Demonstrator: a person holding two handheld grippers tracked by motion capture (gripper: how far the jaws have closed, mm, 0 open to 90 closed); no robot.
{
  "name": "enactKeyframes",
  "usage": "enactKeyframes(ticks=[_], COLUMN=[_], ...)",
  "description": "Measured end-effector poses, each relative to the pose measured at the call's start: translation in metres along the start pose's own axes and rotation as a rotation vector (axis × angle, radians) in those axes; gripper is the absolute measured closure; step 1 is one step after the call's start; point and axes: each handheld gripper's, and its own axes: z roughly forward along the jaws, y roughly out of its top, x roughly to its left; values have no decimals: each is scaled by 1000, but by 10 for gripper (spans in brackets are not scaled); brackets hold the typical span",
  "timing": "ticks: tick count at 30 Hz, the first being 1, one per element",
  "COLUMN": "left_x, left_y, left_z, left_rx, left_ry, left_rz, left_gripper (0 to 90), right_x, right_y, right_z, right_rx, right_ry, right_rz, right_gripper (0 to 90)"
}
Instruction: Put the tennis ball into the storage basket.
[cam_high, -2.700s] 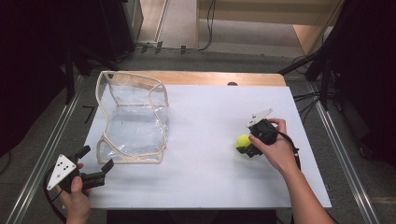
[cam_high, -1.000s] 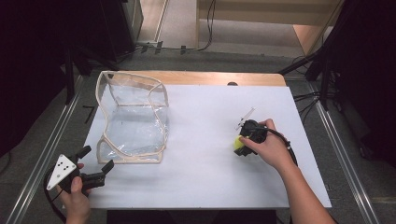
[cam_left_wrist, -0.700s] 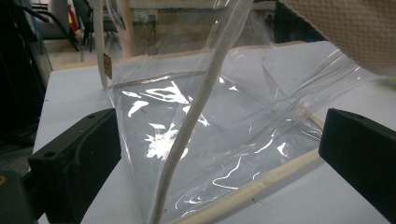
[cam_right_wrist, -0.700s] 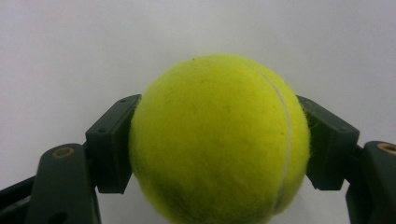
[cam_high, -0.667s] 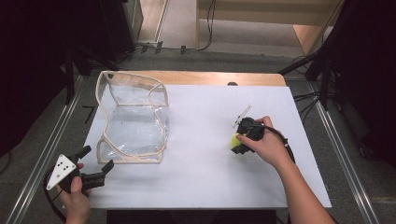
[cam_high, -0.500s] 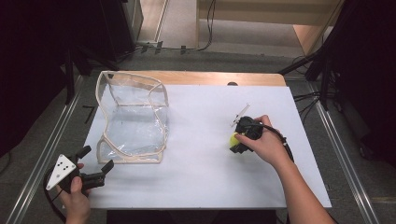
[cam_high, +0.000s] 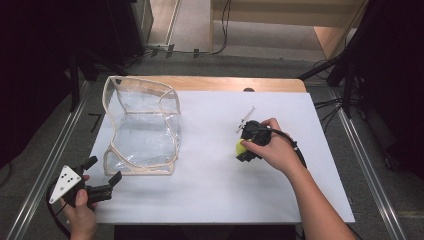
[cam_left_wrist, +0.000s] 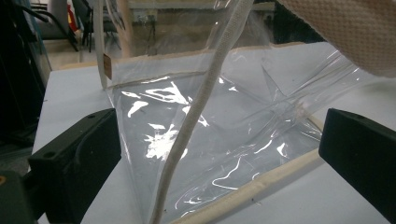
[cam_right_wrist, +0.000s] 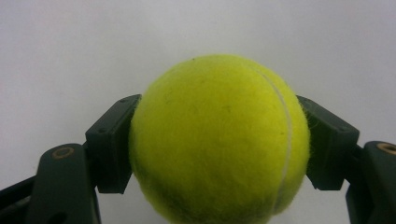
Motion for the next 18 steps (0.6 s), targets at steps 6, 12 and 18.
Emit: enactKeyframes(ticks=[6, 12, 18], left_x=[0, 0, 0], left_y=[0, 0, 0], left_z=[0, 0, 0], left_rx=[-1, -1, -1], left_ry=[1, 1, 0], left_rz=[-1, -1, -1], left_gripper=[0, 0, 0], right_x=[5, 11, 14], right_y=[12, 22, 31], right_z=[0, 0, -3], right_rx=[11, 4, 7], right_ry=[9, 19, 17], right_rz=[-31, -45, -71], right_gripper=[223, 223, 223])
